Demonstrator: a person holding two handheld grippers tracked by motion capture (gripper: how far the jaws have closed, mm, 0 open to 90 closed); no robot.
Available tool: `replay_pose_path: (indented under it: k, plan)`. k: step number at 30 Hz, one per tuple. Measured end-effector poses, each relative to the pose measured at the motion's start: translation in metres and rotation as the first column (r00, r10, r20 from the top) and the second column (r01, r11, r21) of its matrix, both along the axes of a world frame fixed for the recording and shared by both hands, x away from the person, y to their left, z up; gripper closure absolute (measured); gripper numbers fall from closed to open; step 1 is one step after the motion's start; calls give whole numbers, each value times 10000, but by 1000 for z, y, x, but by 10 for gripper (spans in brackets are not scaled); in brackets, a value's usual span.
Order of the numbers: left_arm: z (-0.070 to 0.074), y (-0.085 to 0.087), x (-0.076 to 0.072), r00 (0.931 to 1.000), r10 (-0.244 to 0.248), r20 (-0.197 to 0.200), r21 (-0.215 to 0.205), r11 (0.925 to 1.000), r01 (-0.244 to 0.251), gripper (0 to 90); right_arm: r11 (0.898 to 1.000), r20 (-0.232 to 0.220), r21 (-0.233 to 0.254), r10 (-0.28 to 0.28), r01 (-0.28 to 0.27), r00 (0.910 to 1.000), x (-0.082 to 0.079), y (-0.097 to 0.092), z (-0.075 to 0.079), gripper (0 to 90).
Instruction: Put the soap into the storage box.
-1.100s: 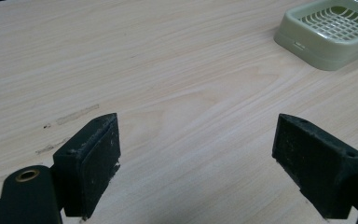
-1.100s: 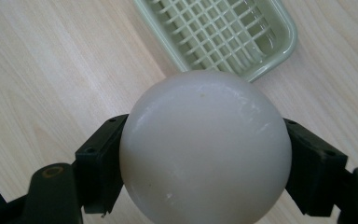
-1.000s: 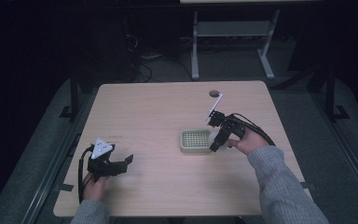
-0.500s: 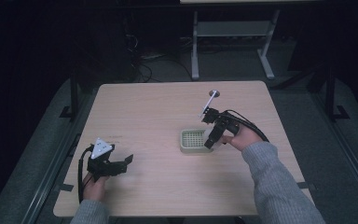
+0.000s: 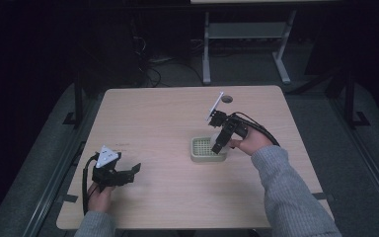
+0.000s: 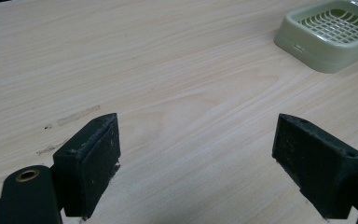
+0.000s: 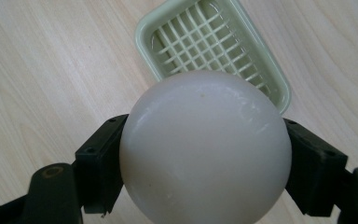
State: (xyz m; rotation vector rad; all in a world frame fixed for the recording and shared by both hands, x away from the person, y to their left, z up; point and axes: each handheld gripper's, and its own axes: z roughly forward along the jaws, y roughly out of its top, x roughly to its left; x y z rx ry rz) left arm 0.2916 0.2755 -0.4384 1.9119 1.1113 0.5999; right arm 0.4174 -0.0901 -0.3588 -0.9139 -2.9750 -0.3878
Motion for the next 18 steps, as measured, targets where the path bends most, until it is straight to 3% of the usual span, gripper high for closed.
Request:
replay_pose_path:
  k: [18]
  plan:
    - [0,0,0,10000,19,17,-40,10000,-18,149,9994,-148,-264,226,-230,9996,15,21,-7,234]
